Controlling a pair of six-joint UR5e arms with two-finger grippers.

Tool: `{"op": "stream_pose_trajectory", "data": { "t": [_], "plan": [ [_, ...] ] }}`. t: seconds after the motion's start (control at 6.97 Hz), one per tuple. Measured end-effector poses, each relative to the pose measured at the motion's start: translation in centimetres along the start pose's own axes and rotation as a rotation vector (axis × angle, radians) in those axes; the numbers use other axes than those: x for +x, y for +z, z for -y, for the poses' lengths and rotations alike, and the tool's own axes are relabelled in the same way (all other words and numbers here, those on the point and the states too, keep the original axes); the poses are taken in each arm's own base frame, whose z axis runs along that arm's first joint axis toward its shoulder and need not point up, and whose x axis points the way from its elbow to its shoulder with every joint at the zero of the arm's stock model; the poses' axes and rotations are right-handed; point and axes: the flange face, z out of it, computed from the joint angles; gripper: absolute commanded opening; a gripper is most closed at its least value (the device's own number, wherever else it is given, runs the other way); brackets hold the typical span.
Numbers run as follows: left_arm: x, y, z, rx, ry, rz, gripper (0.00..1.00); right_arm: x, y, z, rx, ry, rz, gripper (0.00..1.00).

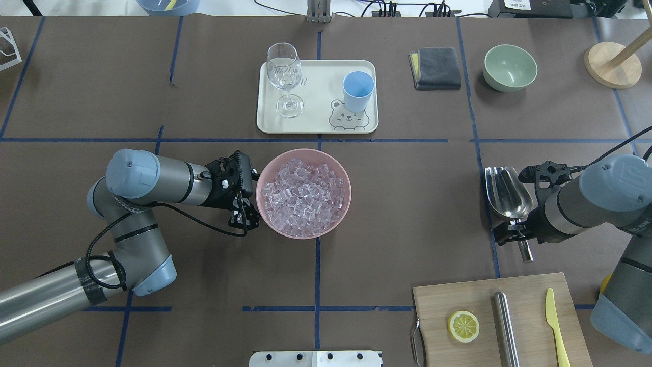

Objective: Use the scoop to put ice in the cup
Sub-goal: 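Lower the right gripper onto the metal scoop handle and close it, then lift the scoop with the right gripper and carry it to the bowl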

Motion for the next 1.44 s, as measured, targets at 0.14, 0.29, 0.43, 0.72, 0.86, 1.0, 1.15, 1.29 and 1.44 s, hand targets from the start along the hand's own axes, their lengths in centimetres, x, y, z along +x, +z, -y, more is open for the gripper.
{"op": "stream_pose_trajectory", "data": {
  "t": [0.14, 0.29, 0.43, 0.72, 0.86, 1.0, 1.15, 1.29, 1.44],
  "plan": [
    [0.0, 0.0, 0.0, 0.001, 0.0, 0.0, 1.0, 0.2, 0.3, 0.0, -0.001, -0.001, 0.0, 0.37],
    [0.0, 0.0, 0.0, 0.002, -0.001, 0.0, 1.0, 0.3, 0.5, -0.1, -0.005, -0.001, -0.003, 0.38],
    [0.0, 0.0, 0.0, 0.002, -0.001, 0.0, 1.0, 0.4, 0.6, -0.2, -0.009, -0.001, -0.006, 0.39],
    [0.0, -0.1, 0.1, 0.003, -0.001, 0.0, 1.0, 0.5, 0.8, -0.3, -0.013, -0.001, -0.01, 0.12],
    [0.1, -0.1, 0.2, 0.005, -0.001, 0.0, 1.0, 0.5, 0.8, -0.3, -0.013, -0.001, -0.01, 0.0],
    [0.1, -0.2, 0.3, 0.007, -0.001, 0.0, 1.0, 0.4, 0.6, -0.3, -0.011, -0.001, -0.007, 0.0],
    [0.1, -0.2, 0.3, 0.007, -0.002, 0.0, 1.0, 0.3, 0.1, -0.4, -0.007, -0.003, -0.002, 0.0],
    [0.1, -0.2, 0.4, 0.008, -0.002, 0.0, 1.0, 0.0, -0.8, -0.5, -0.001, -0.006, 0.004, 0.0],
    [0.1, -0.2, 0.3, 0.008, -0.003, 0.0, 1.0, -0.6, -2.4, -0.7, 0.007, -0.007, 0.008, 0.0]
  ]
}}
